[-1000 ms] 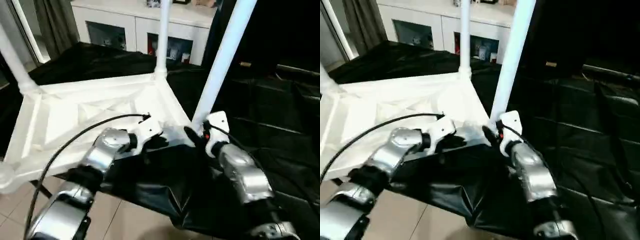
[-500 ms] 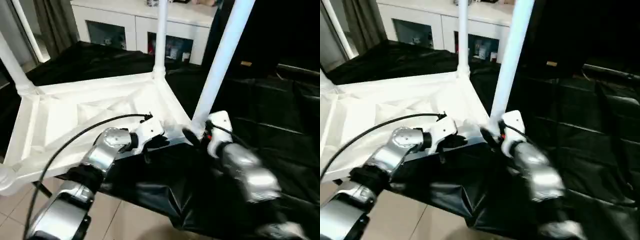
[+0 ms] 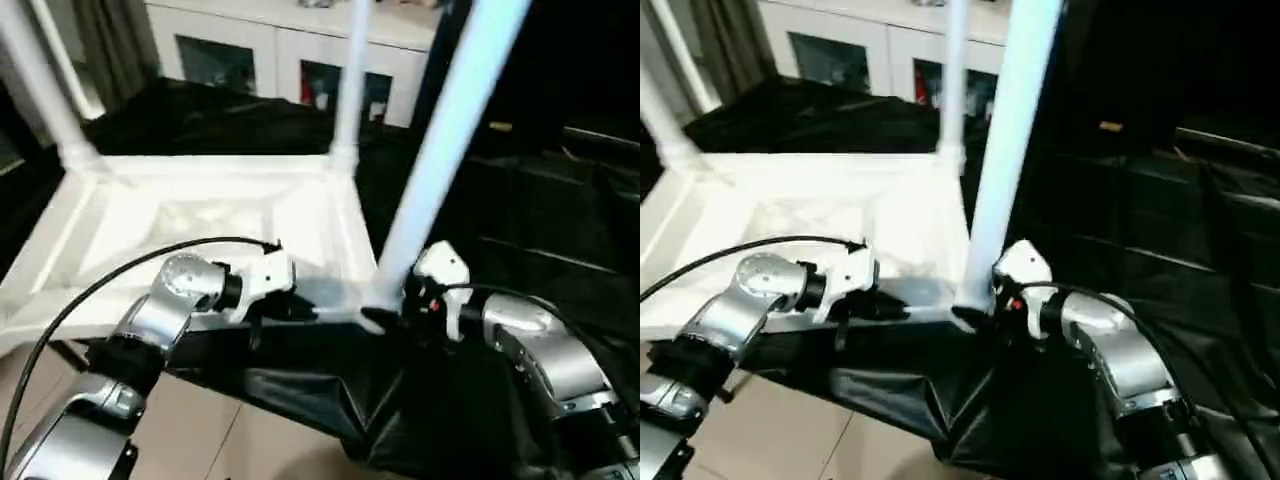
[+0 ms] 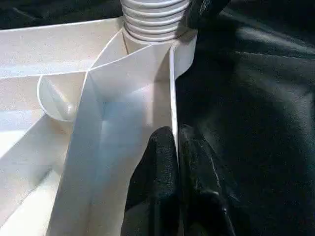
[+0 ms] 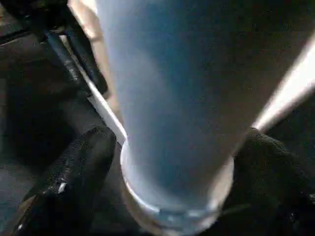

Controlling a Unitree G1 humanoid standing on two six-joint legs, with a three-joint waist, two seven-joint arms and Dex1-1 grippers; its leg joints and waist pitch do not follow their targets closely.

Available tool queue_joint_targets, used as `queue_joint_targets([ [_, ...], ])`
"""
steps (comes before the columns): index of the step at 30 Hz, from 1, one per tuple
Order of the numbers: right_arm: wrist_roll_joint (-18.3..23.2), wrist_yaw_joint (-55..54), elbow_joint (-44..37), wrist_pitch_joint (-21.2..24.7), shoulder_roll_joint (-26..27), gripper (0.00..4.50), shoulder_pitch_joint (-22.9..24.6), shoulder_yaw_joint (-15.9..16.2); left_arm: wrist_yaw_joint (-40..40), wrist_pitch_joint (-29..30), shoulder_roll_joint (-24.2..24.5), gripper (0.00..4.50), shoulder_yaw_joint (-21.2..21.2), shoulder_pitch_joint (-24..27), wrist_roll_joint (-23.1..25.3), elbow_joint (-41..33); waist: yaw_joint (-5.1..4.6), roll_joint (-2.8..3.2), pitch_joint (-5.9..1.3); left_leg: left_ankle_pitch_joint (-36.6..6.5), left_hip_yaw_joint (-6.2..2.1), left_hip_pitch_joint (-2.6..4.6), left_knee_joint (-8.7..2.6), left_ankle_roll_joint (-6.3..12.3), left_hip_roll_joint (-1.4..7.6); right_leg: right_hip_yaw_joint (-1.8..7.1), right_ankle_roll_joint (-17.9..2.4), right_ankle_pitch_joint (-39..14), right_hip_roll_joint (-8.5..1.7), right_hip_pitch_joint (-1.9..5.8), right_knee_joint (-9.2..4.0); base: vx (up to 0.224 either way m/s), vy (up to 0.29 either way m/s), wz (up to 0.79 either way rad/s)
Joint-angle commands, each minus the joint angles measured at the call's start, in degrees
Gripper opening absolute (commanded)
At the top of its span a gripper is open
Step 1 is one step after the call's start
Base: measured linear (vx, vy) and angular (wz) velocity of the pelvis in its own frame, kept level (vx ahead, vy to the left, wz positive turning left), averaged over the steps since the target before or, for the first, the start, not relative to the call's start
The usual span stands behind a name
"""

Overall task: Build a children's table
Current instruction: Rotate leg to tighten

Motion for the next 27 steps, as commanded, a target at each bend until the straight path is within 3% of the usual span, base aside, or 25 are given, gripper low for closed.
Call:
queue_joint_targets([
  [1,-0.15,1.34,-1.17,-0.47,-0.73,4.01,0.40,0.53,-1.29,-0.53,0.11,0.00,-0.97,0.13,0.17,-1.50,-0.02,0.18,-3.25,-6.85,0.19,-0.51,-4.01,2.73,1.14,2.52,-13.41,-7.48,-3.88,3.52,-3.51,0.000,0.000,0.00],
  [5,-0.25,2.40,-0.92,-0.42,-0.37,3.75,0.42,0.56,-1.35,-0.39,0.40,0.00,-0.37,0.34,0.23,-2.07,-0.02,0.08,-3.29,-6.53,0.12,-0.56,-4.01,2.46,1.10,2.53,-12.59,-8.74,-3.94,3.57,-3.59,0.000,0.000,0.00],
  [14,0.28,2.75,-0.73,-0.30,-0.43,2.92,0.55,0.71,-1.14,0.10,0.60,0.00,-0.43,0.65,0.03,-2.48,0.02,0.00,-3.35,-5.88,0.16,-0.52,-3.95,2.51,1.08,2.51,-12.59,-8.01,-3.86,3.57,-3.48,0.000,0.000,0.00],
  [18,-0.22,1.76,0.11,-0.34,0.21,2.77,0.80,0.52,-1.00,0.48,0.28,0.00,-0.18,0.73,-0.14,-2.43,-0.01,0.08,-3.37,-5.64,0.17,-0.55,-3.91,2.55,1.05,2.50,-12.73,-7.45,-3.85,3.58,-3.45,0.000,0.000,0.00],
  [21,-1.02,-6.15,3.70,0.69,4.07,2.77,0.14,-1.89,4.09,0.21,-1.67,0.00,0.78,-0.30,0.94,0.71,-0.12,0.07,-3.24,-6.50,0.18,-0.57,-3.98,1.97,0.93,2.45,-12.55,-9.14,-3.78,3.47,-3.71,0.000,0.000,0.00],
  [24,-1.10,-15.63,8.23,1.49,9.87,2.75,-0.88,-4.83,12.84,0.25,-4.23,0.00,0.90,-2.55,4.18,6.33,-0.38,0.21,-3.02,-9.11,0.15,-0.24,-4.19,0.33,0.73,2.41,-10.25,-16.28,-3.74,3.03,-4.55,0.000,0.000,0.00],
  [27,-2.70,-23.54,12.01,0.99,14.01,2.75,-2.50,-5.84,18.83,2.27,-6.90,0.00,1.50,-4.39,5.04,9.63,-0.45,0.11,-2.99,-9.93,-0.01,-0.22,-4.32,-0.45,0.79,2.41,-8.95,-18.81,-3.80,2.96,-4.74,0.000,0.000,0.00],
])
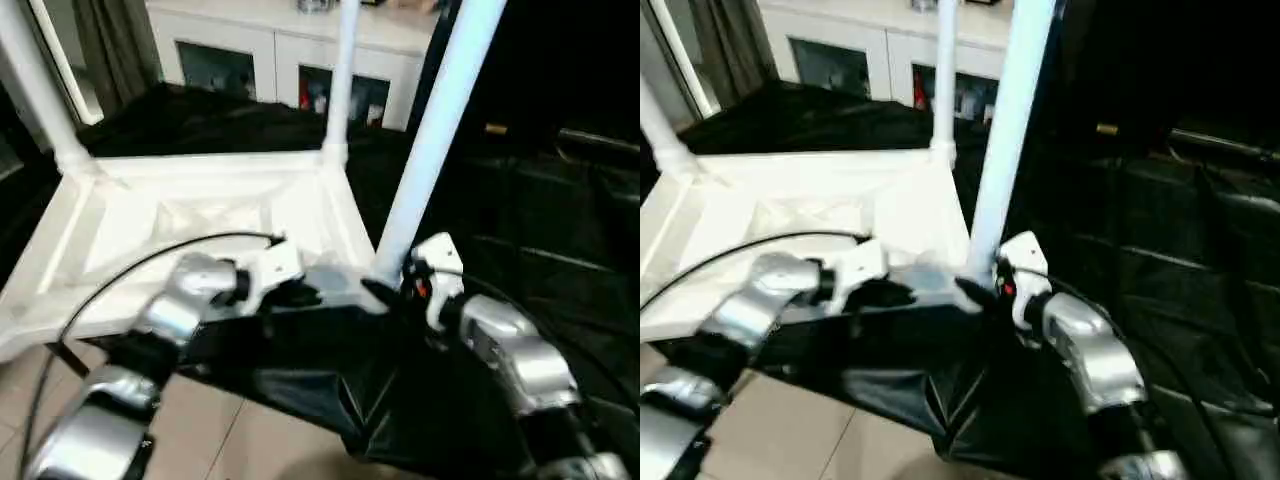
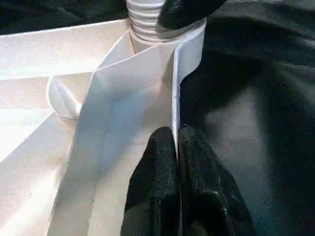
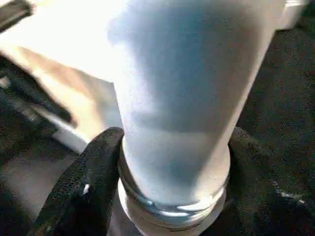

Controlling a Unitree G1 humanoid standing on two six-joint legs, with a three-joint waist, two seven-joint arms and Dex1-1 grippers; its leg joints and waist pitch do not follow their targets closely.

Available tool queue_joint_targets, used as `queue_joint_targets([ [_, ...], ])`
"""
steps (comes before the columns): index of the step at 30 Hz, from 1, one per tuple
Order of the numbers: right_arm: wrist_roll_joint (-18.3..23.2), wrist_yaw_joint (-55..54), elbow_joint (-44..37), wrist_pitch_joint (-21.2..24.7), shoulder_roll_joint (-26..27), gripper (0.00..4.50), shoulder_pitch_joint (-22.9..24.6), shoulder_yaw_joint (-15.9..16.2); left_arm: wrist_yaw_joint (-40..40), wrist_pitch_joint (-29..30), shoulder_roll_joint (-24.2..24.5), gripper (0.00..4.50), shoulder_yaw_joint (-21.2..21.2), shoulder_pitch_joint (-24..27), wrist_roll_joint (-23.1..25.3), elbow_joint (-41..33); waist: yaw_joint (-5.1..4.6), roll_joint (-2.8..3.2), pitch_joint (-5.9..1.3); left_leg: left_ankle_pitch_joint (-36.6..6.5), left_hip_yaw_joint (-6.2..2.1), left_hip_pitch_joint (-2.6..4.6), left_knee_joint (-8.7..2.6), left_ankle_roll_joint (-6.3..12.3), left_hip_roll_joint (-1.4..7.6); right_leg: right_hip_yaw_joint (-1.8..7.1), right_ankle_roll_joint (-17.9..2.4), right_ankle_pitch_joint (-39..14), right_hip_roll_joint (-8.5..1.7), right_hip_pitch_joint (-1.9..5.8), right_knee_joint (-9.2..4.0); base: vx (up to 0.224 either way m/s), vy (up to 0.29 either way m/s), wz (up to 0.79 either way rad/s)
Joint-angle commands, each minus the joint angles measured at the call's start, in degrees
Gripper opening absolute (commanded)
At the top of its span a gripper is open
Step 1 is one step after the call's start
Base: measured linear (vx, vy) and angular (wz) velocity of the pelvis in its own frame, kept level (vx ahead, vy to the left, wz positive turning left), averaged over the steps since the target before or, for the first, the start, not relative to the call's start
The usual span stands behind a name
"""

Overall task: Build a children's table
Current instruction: Rotate leg to tighten

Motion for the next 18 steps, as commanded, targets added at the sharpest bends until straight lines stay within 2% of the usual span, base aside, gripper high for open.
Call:
queue_joint_targets([
  [1,-1.84,-11.13,6.70,1.00,4.94,2.75,-1.73,-1.05,9.37,3.77,-3.54,0.00,0.72,-2.35,1.49,4.05,-0.31,0.11,-2.92,-10.29,0.10,-0.34,-4.45,-0.64,0.68,2.43,-9.00,-19.80,-3.75,2.59,-4.92,0.000,0.000,0.00],
  [3,-2.00,-14.04,8.37,0.53,6.56,2.75,-2.55,-1.94,10.99,4.18,-4.61,0.00,0.81,-2.94,1.67,4.84,-0.35,0.21,-2.89,-10.78,-0.10,-0.41,-4.58,-1.16,0.52,2.37,-7.97,-22.75,-3.92,2.55,-5.17,0.000,0.000,0.00],
  [4,-2.05,-15.82,9.71,-0.05,7.83,2.75,-3.25,-2.51,12.57,4.53,-5.62,0.00,0.90,-3.55,1.91,5.69,-0.31,0.11,-2.92,-10.96,-0.09,-0.24,-4.52,-1.02,0.65,2.42,-7.60,-22.96,-3.95,2.52,-5.31,0.000,0.000,0.00],
  [5,-2.12,-16.74,10.69,-0.53,8.68,2.75,-3.77,-2.77,13.68,4.50,-6.33,0.00,0.97,-4.07,2.22,6.55,-0.24,0.36,-2.94,-10.77,-0.14,-0.27,-4.51,-0.96,0.66,2.41,-7.70,-22.27,-3.99,2.48,-5.26,0.000,0.000,0.00],
  [7,-2.18,-16.38,11.86,-1.91,10.09,2.75,-4.78,-2.51,14.32,3.46,-7.53,0.00,0.59,-4.91,3.18,7.76,-0.12,0.17,-3.18,-9.11,-0.01,-0.41,-4.43,-0.20,0.71,2.51,-8.66,-16.90,-3.81,2.69,-4.84,0.000,0.000,0.00],
  [8,-2.07,-16.14,11.87,-2.09,10.21,3.31,-4.88,-2.55,14.27,3.28,-7.60,0.00,0.55,-4.99,3.23,7.93,-0.12,0.21,-3.16,-8.74,0.01,-0.54,-4.40,0.02,0.67,2.53,-9.12,-15.55,-3.79,2.77,-4.66,0.000,0.000,0.00],
  [9,-1.83,-15.67,11.94,-2.48,10.49,3.31,-5.10,-2.70,14.21,2.87,-7.76,0.00,0.48,-5.19,3.33,8.38,-0.08,0.39,-3.24,-8.11,-0.04,-0.71,-4.45,0.31,0.67,2.47,-9.70,-13.53,-3.82,3.05,-4.44,0.000,0.000,0.00],
  [11,-1.84,-14.33,11.30,-2.85,9.95,3.51,-5.10,-2.46,13.63,2.35,-7.36,0.00,0.27,-5.11,3.46,8.23,-0.09,0.33,-3.27,-7.89,-0.01,-0.70,-4.39,0.67,0.67,2.46,-10.13,-12.10,-3.81,3.14,-4.31,0.000,0.000,0.00],
  [12,-2.09,-12.59,9.87,-3.08,8.93,3.62,-4.98,-2.15,12.32,2.02,-6.41,0.00,-0.18,-4.70,3.66,7.78,-0.05,0.58,-3.24,-8.13,-0.04,-0.68,-4.42,0.84,0.68,2.44,-10.31,-11.92,-3.82,3.17,-4.29,0.000,0.000,0.00],
  [14,-2.27,-10.91,8.69,-3.21,8.06,3.76,-4.74,-1.49,11.53,2.05,-5.96,0.00,-0.32,-4.46,3.62,7.50,-0.10,0.46,-3.18,-8.65,-0.05,-0.70,-4.47,1.02,0.73,2.40,-10.38,-12.40,-3.82,3.24,-4.37,0.000,0.000,0.00],
  [18,-0.80,-2.02,2.06,-2.75,2.59,3.76,-2.82,0.83,8.38,2.00,-4.14,0.00,-0.73,-3.90,3.57,6.74,-0.07,0.25,-3.14,-8.82,-0.02,-0.76,-4.38,1.90,0.77,2.43,-10.22,-13.14,-3.80,3.47,-4.52,0.000,0.000,0.00],
])
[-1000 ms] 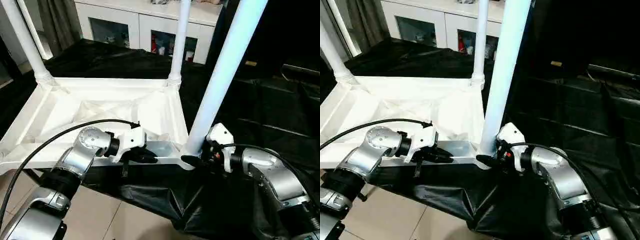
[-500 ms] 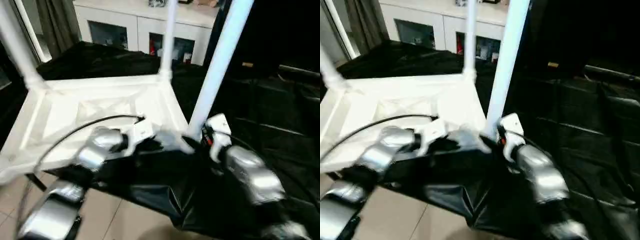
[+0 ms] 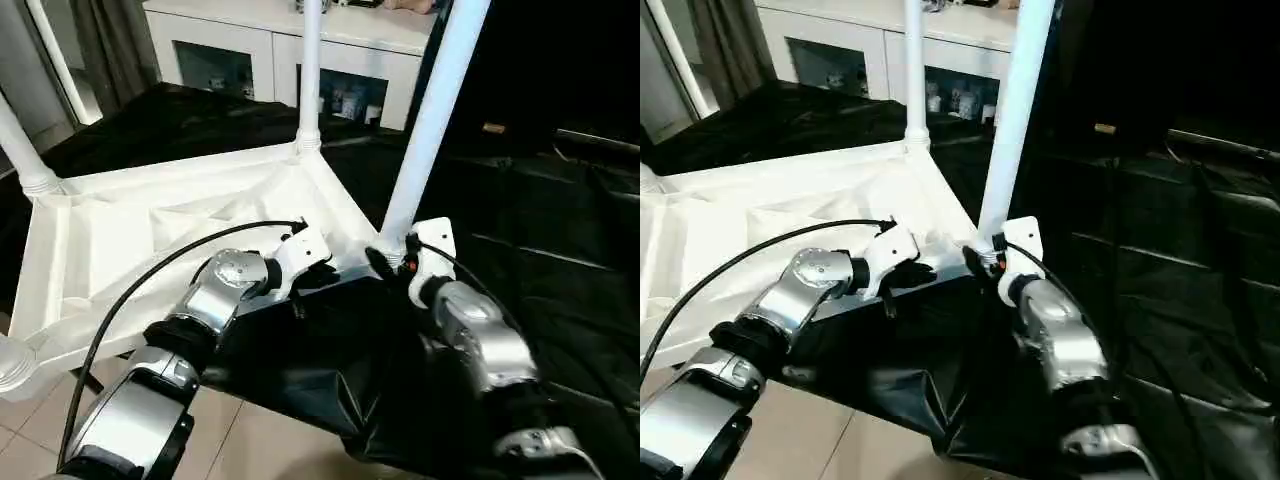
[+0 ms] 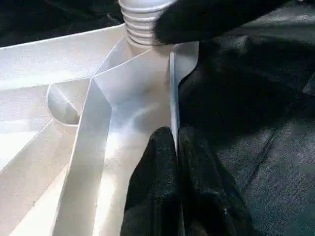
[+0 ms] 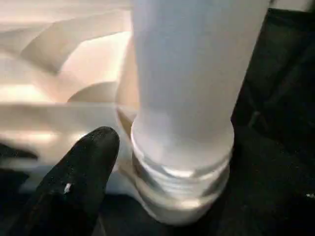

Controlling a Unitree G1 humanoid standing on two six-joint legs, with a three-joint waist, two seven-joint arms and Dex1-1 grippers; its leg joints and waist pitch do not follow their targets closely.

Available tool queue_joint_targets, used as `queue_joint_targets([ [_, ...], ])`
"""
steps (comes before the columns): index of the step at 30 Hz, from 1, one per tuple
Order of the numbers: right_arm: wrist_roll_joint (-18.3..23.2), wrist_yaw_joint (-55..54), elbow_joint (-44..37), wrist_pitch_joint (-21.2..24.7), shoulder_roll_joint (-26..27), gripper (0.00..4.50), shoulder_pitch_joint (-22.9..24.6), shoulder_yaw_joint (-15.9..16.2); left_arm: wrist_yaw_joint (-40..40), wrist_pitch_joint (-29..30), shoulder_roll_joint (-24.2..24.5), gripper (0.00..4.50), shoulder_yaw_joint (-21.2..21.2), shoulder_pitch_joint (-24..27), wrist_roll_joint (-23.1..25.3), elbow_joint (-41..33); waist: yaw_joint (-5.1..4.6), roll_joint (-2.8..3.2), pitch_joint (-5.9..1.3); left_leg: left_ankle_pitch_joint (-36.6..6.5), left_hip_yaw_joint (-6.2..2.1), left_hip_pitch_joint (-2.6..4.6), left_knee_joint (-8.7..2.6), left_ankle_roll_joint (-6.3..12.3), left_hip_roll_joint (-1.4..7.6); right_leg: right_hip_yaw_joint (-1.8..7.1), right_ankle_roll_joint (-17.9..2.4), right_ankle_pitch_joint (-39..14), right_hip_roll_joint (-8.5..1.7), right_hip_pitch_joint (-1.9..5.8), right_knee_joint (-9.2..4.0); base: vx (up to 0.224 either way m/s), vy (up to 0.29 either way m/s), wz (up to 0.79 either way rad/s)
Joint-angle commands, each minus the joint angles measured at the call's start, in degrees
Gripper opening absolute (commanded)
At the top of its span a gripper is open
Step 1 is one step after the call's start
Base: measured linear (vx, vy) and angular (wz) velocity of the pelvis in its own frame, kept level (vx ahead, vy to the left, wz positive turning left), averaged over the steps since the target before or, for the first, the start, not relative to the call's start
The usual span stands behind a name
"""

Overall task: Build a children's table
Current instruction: Rotate leg to tighten

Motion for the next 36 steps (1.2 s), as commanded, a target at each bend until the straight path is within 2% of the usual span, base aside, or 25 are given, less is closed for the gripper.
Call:
queue_joint_targets([
  [1,1.61,6.84,-4.79,0.74,-1.57,3.76,0.60,3.33,-1.91,-0.13,1.23,0.00,-1.02,0.76,1.24,0.25,0.20,0.15,-3.15,-8.33,-0.01,-0.87,-4.29,2.32,0.74,2.47,-10.07,-12.66,-3.87,3.52,-4.39,0.000,0.000,0.00],
  [3,2.75,12.21,-8.08,1.70,-5.64,3.76,1.82,3.57,-5.46,-1.44,2.57,0.00,-1.41,1.27,0.86,-0.35,0.04,-0.03,-3.21,-7.62,-0.05,-0.98,-4.21,2.75,0.67,2.42,-9.97,-12.11,-3.77,3.70,-4.35,0.000,0.000,0.00],
  [5,3.21,16.22,-10.06,2.15,-8.54,3.76,2.74,3.76,-8.62,-3.11,3.71,0.00,-1.94,1.84,0.39,-1.25,-0.01,0.17,-3.23,-7.52,-0.02,-0.97,-4.11,3.41,0.72,2.49,-10.37,-11.65,-3.85,3.67,-4.40,0.000,0.000,0.00],
  [8,3.35,19.38,-11.49,2.27,-10.85,3.76,3.56,4.22,-12.32,-4.75,4.78,0.00,-2.47,2.66,-0.51,-2.74,-0.21,0.19,-3.20,-7.84,0.00,-0.85,-4.13,3.62,0.96,2.46,-11.55,-11.19,-3.85,3.44,-4.31,0.000,0.000,0.00],
  [9,3.65,22.51,-12.83,2.56,-13.09,3.76,4.48,5.20,-17.04,-4.89,5.95,0.00,-2.75,3.99,-2.40,-5.55,-0.18,0.43,-3.20,-7.80,0.02,-0.74,-4.14,3.46,1.00,2.48,-12.12,-10.74,-3.83,3.34,-4.21,0.000,0.000,0.00],
  [10,3.68,23.93,-13.51,2.58,-14.07,3.76,4.94,5.76,-18.94,-5.21,6.42,0.00,-2.77,4.67,-3.33,-6.96,-0.03,0.30,-3.22,-7.71,-0.05,-0.80,-4.20,3.40,1.19,2.52,-12.57,-9.70,-3.93,3.56,-4.02,0.000,0.000,0.00],
  [12,2.91,25.56,-13.95,1.82,-15.15,3.76,5.50,7.21,-21.40,-4.55,7.07,0.00,-2.75,5.91,-4.89,-9.85,-0.11,0.48,-3.30,-7.43,0.16,-0.65,-4.11,3.49,1.21,2.52,-13.92,-6.89,-3.77,3.32,-3.74,0.000,0.000,0.00],
  [18,1.32,26.20,-13.59,1.03,-15.31,3.76,5.65,8.86,-24.19,-3.80,7.91,0.00,-2.75,7.32,-5.90,-12.67,0.67,0.56,-3.18,-7.94,0.34,-0.34,-4.15,2.86,1.29,2.55,-14.15,-7.43,-3.84,3.19,-3.71,0.000,0.000,0.00],
  [19,1.16,26.24,-13.40,0.88,-15.23,3.76,5.66,8.98,-24.24,-3.97,8.01,0.00,-2.74,7.42,-5.85,-12.80,0.56,0.50,-3.06,-8.09,0.20,-0.66,-4.30,2.53,1.17,2.47,-13.52,-8.43,-3.81,3.43,-3.78,0.000,0.000,0.00],
  [23,2.35,27.10,-13.43,0.91,-15.02,3.76,5.84,8.80,-24.38,-3.12,8.26,0.00,-2.40,7.84,-6.02,-13.84,0.51,0.46,-3.17,-8.07,0.20,-0.53,-4.21,2.42,1.17,2.56,-12.78,-9.44,-3.89,3.38,-3.86,0.000,0.000,0.00],
  [24,2.56,27.18,-13.45,0.94,-14.97,3.49,5.90,8.76,-24.40,-3.15,8.33,0.00,-2.40,7.87,-5.94,-13.89,0.49,0.52,-3.17,-7.62,0.16,-0.58,-4.23,2.44,1.19,2.53,-12.82,-8.89,-3.85,3.39,-3.79,0.000,0.000,0.00],
  [28,3.17,27.55,-13.64,0.95,-14.85,3.39,6.36,8.65,-24.37,-2.53,8.30,0.00,-2.21,8.07,-6.24,-14.60,0.46,0.55,-3.21,-6.89,0.22,-0.55,-4.15,2.62,1.15,2.51,-13.31,-6.99,-3.78,3.39,-3.61,0.000,0.000,0.00],
  [30,3.14,27.60,-13.67,0.95,-14.81,3.03,6.45,8.60,-24.31,-2.45,8.30,0.00,-2.23,8.10,-6.27,-14.69,0.49,0.50,-3.24,-7.02,0.23,-0.57,-4.12,2.62,1.11,2.51,-13.24,-7.32,-3.80,3.47,-3.64,0.000,0.000,0.00],
  [36,3.03,26.88,-13.29,0.98,-14.08,2.75,7.24,8.53,-23.54,-2.36,8.04,0.00,-2.14,8.48,-6.03,-14.56,0.55,0.56,-3.29,-6.73,0.20,-0.58,-4.09,2.71,1.12,2.51,-13.22,-7.17,-3.80,3.49,-3.60,0.000,0.000,0.00],
])
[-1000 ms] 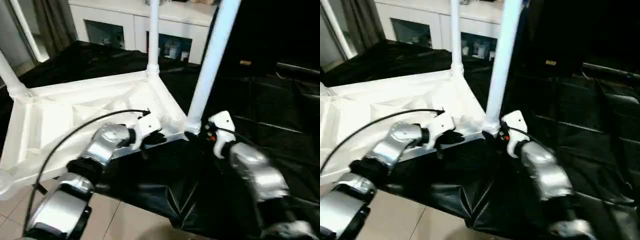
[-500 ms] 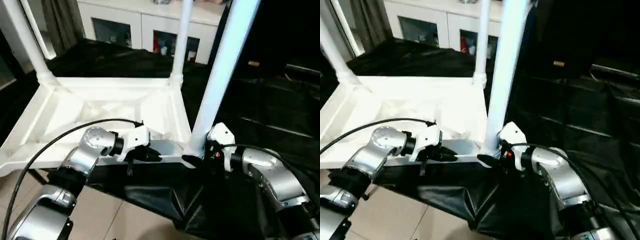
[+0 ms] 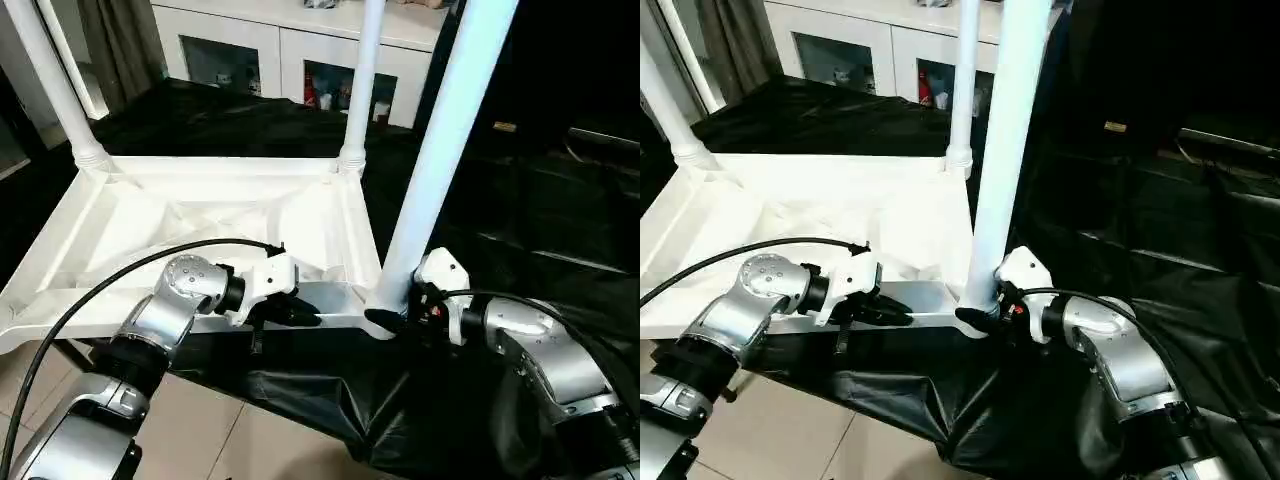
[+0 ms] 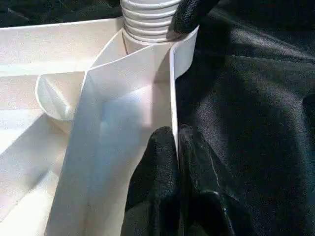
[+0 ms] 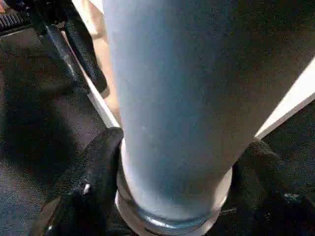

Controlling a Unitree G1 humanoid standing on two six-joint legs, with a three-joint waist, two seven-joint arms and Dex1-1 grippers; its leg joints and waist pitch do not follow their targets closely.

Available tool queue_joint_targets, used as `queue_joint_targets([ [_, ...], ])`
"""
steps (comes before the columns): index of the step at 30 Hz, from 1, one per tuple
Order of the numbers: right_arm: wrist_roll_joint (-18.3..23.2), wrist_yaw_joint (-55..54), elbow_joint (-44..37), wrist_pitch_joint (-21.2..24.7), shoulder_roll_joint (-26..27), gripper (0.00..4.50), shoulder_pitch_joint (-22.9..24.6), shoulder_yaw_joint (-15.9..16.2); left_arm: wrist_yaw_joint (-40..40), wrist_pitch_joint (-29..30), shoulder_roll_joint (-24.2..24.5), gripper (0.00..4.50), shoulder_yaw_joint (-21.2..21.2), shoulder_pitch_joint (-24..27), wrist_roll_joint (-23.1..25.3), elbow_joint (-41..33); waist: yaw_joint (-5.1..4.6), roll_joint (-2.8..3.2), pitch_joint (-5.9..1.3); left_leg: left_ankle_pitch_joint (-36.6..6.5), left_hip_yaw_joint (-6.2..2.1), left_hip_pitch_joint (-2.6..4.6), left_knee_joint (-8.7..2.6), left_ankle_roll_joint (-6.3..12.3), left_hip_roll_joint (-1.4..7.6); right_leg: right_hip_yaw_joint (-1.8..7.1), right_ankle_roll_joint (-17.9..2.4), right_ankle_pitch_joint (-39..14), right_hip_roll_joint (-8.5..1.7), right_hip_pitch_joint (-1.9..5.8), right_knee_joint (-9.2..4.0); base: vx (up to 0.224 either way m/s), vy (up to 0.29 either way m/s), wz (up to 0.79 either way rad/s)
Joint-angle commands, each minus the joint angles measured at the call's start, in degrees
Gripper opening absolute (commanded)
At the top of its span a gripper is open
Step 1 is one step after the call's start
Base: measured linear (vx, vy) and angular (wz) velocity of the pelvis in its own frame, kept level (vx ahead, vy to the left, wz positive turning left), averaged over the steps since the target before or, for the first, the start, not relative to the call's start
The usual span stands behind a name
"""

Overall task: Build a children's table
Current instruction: Rotate leg to tighten

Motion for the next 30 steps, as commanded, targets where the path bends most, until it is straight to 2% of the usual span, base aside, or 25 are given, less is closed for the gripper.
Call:
queue_joint_targets([
  [1,0.26,-0.35,0.11,0.19,0.92,2.75,0.70,0.54,-0.15,-0.31,-1.03,0.00,-1.13,0.42,0.16,-1.16,-0.07,0.32,-3.33,-6.85,0.13,-0.53,-3.95,2.58,1.08,2.48,-13.19,-6.93,-3.74,3.54,-3.63,0.000,0.000,0.00],
  [3,-0.07,-3.63,1.87,0.39,2.41,2.73,0.40,-0.61,2.21,-0.23,-1.90,0.00,-0.75,0.10,0.79,-0.10,-0.08,0.32,-3.31,-7.11,0.14,-0.54,-3.97,2.37,1.05,2.50,-13.02,-7.72,-3.79,3.50,-3.73,0.000,0.000,0.00],
  [5,-1.18,-11.44,6.12,0.28,5.72,2.72,-0.67,-3.24,8.85,-0.15,-3.73,0.00,-0.37,-1.46,3.24,3.72,-0.27,0.33,-3.18,-8.24,0.21,-0.47,-3.99,1.81,0.92,2.46,-12.52,-10.34,-3.73,3.24,-4.09,0.000,0.000,0.00],
  [7,-1.37,-14.16,7.44,0.16,7.00,2.72,-1.04,-4.19,11.10,0.23,-4.39,0.00,-0.31,-2.09,4.02,5.11,-0.32,0.24,-3.02,-10.38,0.11,-0.19,-4.14,0.73,0.74,2.40,-10.62,-16.70,-3.74,3.12,-4.80,0.000,0.000,0.00],
  [8,-1.23,-19.49,9.65,1.09,9.65,2.71,-1.81,-6.28,15.04,0.88,-5.72,0.00,-0.13,-3.17,5.10,7.38,-0.37,0.05,-3.02,-10.20,0.06,-0.26,-4.19,0.57,0.78,2.42,-10.10,-17.41,-3.76,3.18,-4.79,0.000,0.000,0.00],
  [9,-0.97,-25.57,11.75,2.23,12.66,2.70,-2.73,-8.54,18.92,2.24,-7.60,0.00,0.48,-4.32,5.38,9.28,-0.42,0.23,-2.94,-10.59,0.04,-0.19,-4.27,0.16,0.70,2.47,-9.07,-19.54,-3.76,2.84,-5.09,0.000,0.000,0.00],
  [12,-1.19,-31.73,14.07,3.05,15.55,2.70,-3.83,-10.24,23.05,4.29,-9.78,0.00,0.87,-5.62,5.80,10.77,-0.46,0.17,-3.03,-10.55,-0.07,-0.12,-4.34,-0.36,0.73,2.44,-8.48,-20.15,-3.77,2.76,-5.09,0.000,0.000,0.00],
  [15,-3.83,-35.96,16.84,1.88,17.58,2.70,-5.32,-9.20,28.11,6.03,-11.95,0.00,0.57,-7.16,7.43,12.83,-0.43,0.35,-3.13,-9.90,-0.06,-0.23,-4.27,-0.34,0.67,2.46,-8.88,-17.81,-3.71,2.78,-4.93,0.000,0.000,0.00],
  [18,-2.57,-37.73,18.76,1.47,20.50,2.70,-6.99,-10.23,30.50,6.12,-13.74,0.00,0.37,-8.44,8.55,15.03,-0.35,0.51,-3.20,-9.39,-0.02,-0.29,-4.25,0.12,0.60,2.54,-9.67,-15.22,-3.73,2.95,-4.82,0.000,0.000,0.00],
  [19,-1.71,-37.03,18.69,1.41,20.85,2.70,-7.13,-10.55,30.42,5.77,-13.72,0.00,0.33,-8.60,8.77,15.32,-0.26,0.29,-3.25,-9.11,-0.03,-0.34,-4.26,0.37,0.60,2.49,-9.63,-14.72,-3.74,3.12,-4.79,0.000,0.000,0.00],
  [20,-1.08,-36.52,18.57,1.43,21.08,3.26,-7.16,-10.86,30.36,5.65,-13.69,0.00,0.34,-8.65,8.81,15.42,-0.24,0.35,-3.26,-8.97,-0.05,-0.42,-4.27,0.54,0.60,2.50,-9.68,-14.24,-3.74,3.18,-4.70,0.000,0.000,0.00],
  [21,-0.91,-35.86,18.26,1.09,21.28,3.40,-7.32,-11.20,30.29,5.35,-13.49,0.00,0.27,-8.88,9.00,15.91,-0.21,0.52,-3.29,-8.69,-0.10,-0.44,-4.30,0.74,0.70,2.49,-9.87,-13.22,-3.77,3.19,-4.60,0.000,0.000,0.00],
  [22,-0.87,-35.70,18.18,1.09,21.24,3.40,-7.31,-11.20,30.25,5.33,-13.43,0.00,0.26,-8.88,9.01,15.92,-0.25,0.44,-3.32,-8.56,-0.06,-0.47,-4.28,0.95,0.66,2.48,-10.05,-12.29,-3.72,3.27,-4.55,0.000,0.000,0.00],
  [26,-0.38,-30.78,14.69,1.28,18.57,3.87,-6.60,-9.95,28.67,5.04,-11.63,0.00,0.18,-8.48,9.24,15.66,-0.53,0.27,-3.23,-9.23,-0.18,-0.75,-4.37,1.33,0.66,2.40,-10.08,-13.63,-3.87,3.51,-4.64,0.000,0.000,0.00],
  [30,-1.17,-24.13,10.61,0.25,13.83,3.87,-4.72,-7.57,25.41,3.87,-9.78,0.00,-0.10,-7.79,9.10,14.80,-0.70,0.16,-3.21,-8.93,-0.15,-0.90,-4.22,2.16,0.65,2.41,-9.71,-13.98,-3.84,3.66,-4.74,0.000,0.000,0.00],
])
